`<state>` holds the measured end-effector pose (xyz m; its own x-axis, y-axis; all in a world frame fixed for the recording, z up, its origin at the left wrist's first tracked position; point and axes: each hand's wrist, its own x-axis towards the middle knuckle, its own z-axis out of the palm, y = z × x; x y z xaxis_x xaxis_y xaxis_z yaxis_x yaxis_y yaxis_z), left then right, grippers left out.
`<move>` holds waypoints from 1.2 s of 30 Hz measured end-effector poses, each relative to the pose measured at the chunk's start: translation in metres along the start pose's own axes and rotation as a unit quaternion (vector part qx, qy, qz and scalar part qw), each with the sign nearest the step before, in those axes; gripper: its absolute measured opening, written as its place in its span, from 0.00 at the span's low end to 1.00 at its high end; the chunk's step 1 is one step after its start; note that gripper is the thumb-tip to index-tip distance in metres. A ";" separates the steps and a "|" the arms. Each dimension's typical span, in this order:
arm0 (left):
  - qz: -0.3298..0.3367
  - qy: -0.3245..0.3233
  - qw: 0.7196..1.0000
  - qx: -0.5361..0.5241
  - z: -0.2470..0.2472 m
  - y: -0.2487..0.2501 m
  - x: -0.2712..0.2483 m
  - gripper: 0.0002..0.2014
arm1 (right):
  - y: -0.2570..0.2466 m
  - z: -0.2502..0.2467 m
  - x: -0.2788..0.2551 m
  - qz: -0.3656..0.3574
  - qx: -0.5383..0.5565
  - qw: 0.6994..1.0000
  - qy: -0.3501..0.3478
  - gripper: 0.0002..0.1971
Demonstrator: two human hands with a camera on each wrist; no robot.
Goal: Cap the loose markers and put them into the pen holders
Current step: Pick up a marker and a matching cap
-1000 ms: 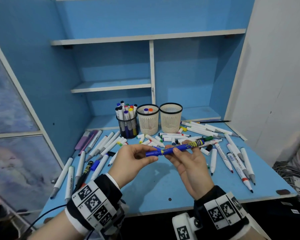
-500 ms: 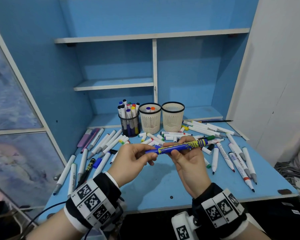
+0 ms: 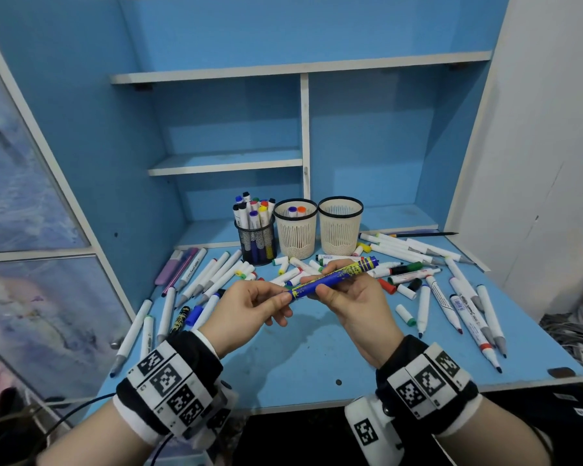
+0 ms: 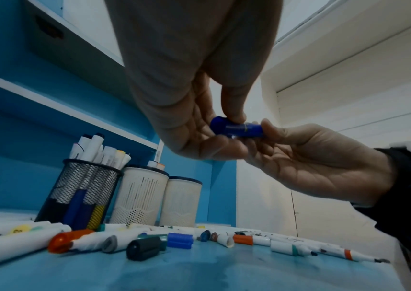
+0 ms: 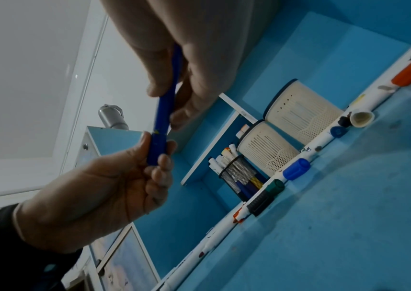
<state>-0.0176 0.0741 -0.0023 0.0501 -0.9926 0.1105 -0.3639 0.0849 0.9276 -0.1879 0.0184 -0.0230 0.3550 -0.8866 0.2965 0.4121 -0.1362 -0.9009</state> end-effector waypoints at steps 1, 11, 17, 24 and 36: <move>-0.003 -0.001 1.000 0.010 -0.003 -0.001 0.001 0.06 | 0.000 0.000 0.001 0.009 -0.010 1.000 0.001 0.11; -0.092 0.002 0.965 0.245 -0.078 -0.028 0.036 0.07 | -0.025 0.003 0.043 0.023 -0.030 0.997 0.068 0.11; -0.185 -0.015 0.896 0.403 -0.106 -0.055 0.058 0.12 | -0.046 0.011 0.075 -0.061 -0.092 0.990 0.089 0.09; -0.221 -0.067 0.854 0.467 -0.094 -0.047 0.076 0.13 | -0.059 0.016 0.105 -0.172 -0.203 0.954 0.136 0.16; -0.186 -0.091 0.837 0.506 -0.087 -0.022 0.072 0.18 | -0.057 0.002 0.140 -0.198 -0.286 0.924 0.157 0.13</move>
<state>0.0746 0.0084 0.0167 0.2264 -0.9384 -0.2611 -0.9610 -0.2589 0.0971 -0.1601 -0.0971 0.0703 -0.0261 -0.7896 0.6131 -0.0853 -0.6093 -0.7884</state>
